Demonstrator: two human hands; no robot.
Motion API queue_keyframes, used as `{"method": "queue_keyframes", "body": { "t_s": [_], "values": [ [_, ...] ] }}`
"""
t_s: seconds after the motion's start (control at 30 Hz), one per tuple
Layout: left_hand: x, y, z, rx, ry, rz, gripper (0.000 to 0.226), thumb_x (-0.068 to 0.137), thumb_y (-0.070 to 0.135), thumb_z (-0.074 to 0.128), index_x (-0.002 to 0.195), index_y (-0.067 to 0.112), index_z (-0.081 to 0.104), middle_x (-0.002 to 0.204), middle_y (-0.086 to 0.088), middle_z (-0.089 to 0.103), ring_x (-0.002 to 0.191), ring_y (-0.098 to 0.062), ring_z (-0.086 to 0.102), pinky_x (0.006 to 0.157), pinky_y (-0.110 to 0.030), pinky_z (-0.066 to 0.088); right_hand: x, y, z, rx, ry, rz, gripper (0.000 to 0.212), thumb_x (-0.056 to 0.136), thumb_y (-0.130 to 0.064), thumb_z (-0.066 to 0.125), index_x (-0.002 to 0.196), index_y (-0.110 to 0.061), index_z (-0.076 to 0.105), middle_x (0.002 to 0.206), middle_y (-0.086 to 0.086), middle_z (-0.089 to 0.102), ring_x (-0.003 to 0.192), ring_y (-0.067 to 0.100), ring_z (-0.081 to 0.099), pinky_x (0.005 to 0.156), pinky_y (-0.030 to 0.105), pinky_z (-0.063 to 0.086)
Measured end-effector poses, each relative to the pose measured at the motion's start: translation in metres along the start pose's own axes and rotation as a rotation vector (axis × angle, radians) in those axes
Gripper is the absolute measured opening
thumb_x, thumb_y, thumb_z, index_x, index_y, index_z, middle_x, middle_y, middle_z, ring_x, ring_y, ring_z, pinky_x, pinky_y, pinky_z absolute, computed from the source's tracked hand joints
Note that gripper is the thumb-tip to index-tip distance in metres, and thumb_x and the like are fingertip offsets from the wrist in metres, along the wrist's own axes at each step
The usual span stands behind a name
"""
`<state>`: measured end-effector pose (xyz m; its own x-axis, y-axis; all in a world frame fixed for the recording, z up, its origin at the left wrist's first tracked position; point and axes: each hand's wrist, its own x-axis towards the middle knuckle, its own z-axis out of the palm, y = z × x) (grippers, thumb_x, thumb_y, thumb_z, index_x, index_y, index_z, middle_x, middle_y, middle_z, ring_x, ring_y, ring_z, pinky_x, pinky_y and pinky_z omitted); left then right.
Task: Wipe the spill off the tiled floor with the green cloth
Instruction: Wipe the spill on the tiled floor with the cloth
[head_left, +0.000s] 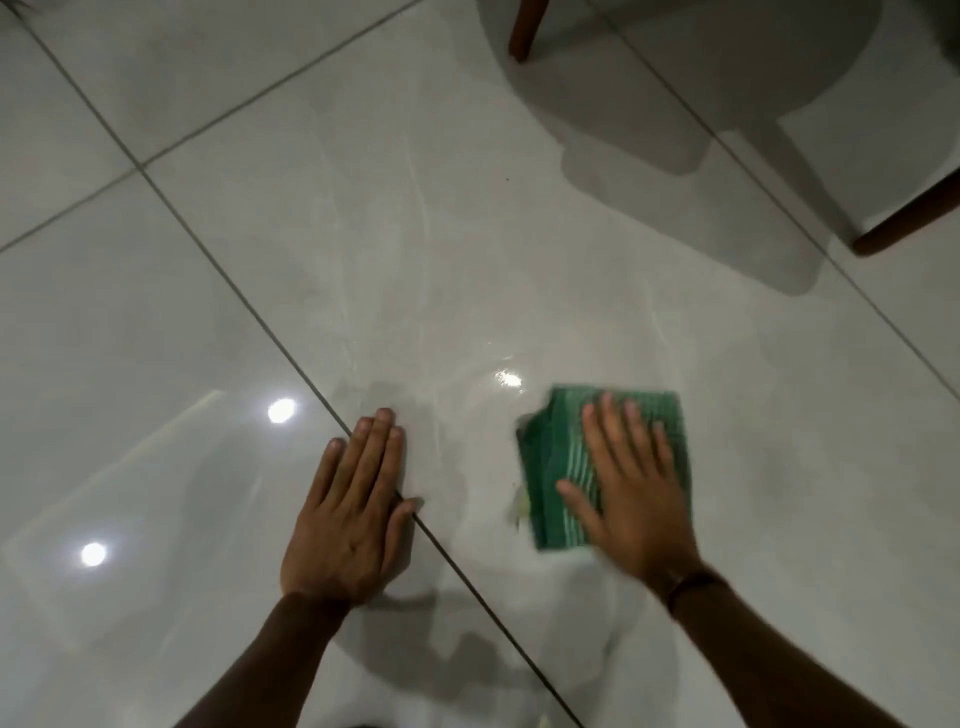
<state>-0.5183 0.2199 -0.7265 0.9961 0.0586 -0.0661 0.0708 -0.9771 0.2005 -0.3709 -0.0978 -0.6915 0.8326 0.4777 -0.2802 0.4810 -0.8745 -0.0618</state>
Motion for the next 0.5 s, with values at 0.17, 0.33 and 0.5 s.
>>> {"method": "queue_keyframes", "body": {
  "t_s": [0.17, 0.33, 0.5],
  "values": [
    [-0.002, -0.001, 0.002, 0.011, -0.003, 0.004, 0.078, 0.114, 0.05, 0.03, 0.18, 0.009, 0.016, 0.191, -0.012, 0.01, 0.179, -0.031, 0.012, 0.145, -0.053, 0.014, 0.129, -0.049, -0.033, 0.069, 0.088, 0.159, 0.092, 0.11, -0.071, 0.019, 0.179, -0.013, 0.002, 0.188, 0.015, -0.002, 0.174, 0.044, 0.001, 0.139, 0.069, 0.005],
    [-0.002, 0.0, 0.001, 0.013, -0.004, -0.005, 0.078, 0.113, 0.049, 0.031, 0.179, 0.008, 0.02, 0.191, -0.012, 0.013, 0.178, -0.031, 0.016, 0.145, -0.055, 0.017, 0.088, -0.104, -0.009, 0.044, 0.051, -0.235, 0.089, 0.111, -0.073, 0.027, 0.18, -0.019, 0.006, 0.189, 0.01, 0.001, 0.175, 0.038, 0.003, 0.139, 0.065, 0.015],
    [0.0, 0.002, -0.003, 0.008, -0.008, -0.008, 0.078, 0.114, 0.049, 0.032, 0.178, 0.007, 0.021, 0.191, -0.012, 0.013, 0.178, -0.031, 0.015, 0.144, -0.054, 0.017, 0.078, -0.018, -0.019, 0.007, 0.034, -0.018, 0.09, 0.108, -0.077, 0.022, 0.18, -0.022, 0.014, 0.188, 0.009, 0.01, 0.174, 0.037, 0.016, 0.138, 0.064, 0.018]
  ]
}}
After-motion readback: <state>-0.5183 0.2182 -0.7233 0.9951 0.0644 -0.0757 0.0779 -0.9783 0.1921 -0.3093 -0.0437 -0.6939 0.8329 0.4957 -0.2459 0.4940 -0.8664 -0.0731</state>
